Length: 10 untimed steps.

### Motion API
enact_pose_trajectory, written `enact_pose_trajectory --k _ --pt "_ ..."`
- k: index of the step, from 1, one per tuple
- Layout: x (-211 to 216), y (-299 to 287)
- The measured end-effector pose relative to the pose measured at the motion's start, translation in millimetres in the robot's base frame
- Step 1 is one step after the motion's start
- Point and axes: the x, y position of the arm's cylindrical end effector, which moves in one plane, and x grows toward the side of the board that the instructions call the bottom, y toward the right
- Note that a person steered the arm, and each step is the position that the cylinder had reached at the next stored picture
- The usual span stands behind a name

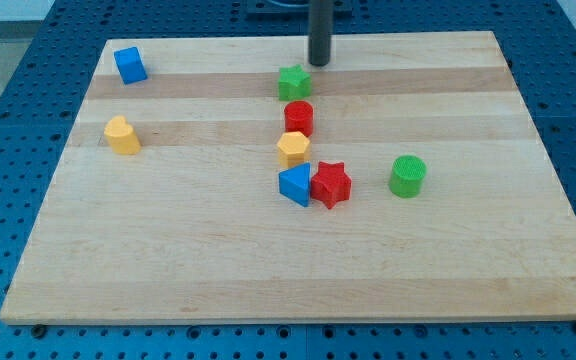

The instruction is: Place the green star to the left of the red circle

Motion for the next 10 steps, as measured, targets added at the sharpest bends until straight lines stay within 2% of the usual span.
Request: enact_pose_trajectory --k 3,4,5,6,7,9,10 --pt "86 -92" --pt "92 -101" --pt "35 -88" --pt "-35 -49" --pt "-21 -4" --pt "-13 -4" --pt "13 -16"
